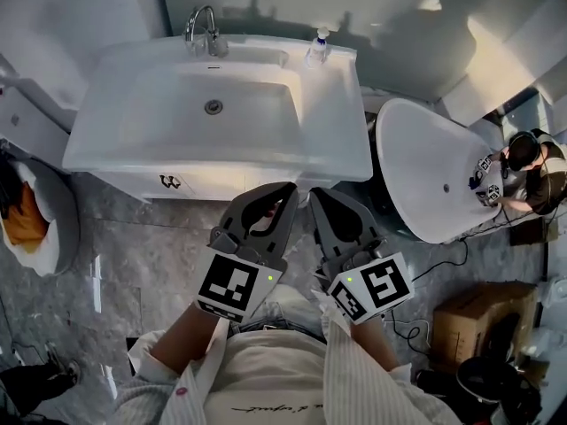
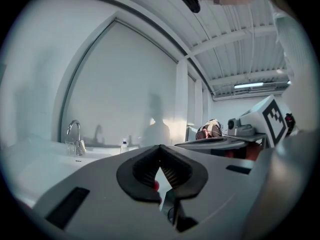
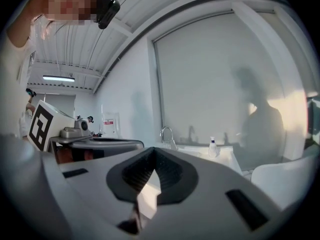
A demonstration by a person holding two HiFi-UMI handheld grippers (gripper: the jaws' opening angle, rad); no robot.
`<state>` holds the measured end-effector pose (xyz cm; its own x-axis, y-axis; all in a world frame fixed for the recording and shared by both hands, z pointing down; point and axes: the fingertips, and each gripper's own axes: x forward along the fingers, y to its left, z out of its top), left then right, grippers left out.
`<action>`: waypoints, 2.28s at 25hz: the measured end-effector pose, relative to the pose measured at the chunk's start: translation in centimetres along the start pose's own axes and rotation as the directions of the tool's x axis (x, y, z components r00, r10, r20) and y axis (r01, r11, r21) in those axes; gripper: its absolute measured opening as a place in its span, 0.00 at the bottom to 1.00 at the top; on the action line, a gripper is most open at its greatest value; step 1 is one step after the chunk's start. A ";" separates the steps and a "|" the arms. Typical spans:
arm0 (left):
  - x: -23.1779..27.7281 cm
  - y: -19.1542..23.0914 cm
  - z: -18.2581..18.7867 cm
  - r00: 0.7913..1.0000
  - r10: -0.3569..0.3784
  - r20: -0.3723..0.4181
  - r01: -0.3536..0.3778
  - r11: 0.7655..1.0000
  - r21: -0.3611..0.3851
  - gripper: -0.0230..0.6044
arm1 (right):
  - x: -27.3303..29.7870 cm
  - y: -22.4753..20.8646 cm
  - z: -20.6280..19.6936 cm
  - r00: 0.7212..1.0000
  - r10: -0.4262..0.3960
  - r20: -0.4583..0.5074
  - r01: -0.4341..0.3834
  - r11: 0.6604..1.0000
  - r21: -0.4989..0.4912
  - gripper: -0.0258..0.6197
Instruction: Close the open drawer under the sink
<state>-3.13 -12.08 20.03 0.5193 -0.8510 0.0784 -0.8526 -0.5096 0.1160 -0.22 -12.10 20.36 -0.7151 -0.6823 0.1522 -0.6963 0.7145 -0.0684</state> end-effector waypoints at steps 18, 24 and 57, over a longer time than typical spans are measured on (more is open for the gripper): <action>-0.4 -1.3 -1.1 1.000 0.000 -0.025 -0.001 1.000 -0.023 0.06 | -0.9 0.2 -2.0 0.999 0.009 -0.037 -0.009 1.000 0.009 0.05; 0.2 -1.6 -1.5 1.000 -0.005 -0.031 0.004 1.000 -0.030 0.06 | -1.0 -0.6 -2.6 0.999 -0.002 -0.049 0.002 1.000 0.013 0.05; 3.5 0.5 -1.5 0.999 0.002 -0.048 -0.001 1.000 0.011 0.06 | 1.1 -3.1 -2.9 0.997 0.005 -0.076 -0.002 0.999 0.036 0.05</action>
<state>-1.71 -15.11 21.83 0.5198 -0.8450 0.1257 -0.8539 -0.5096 0.1053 1.36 -14.57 23.63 -0.7119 -0.6649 0.2260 -0.6963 0.7102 -0.1039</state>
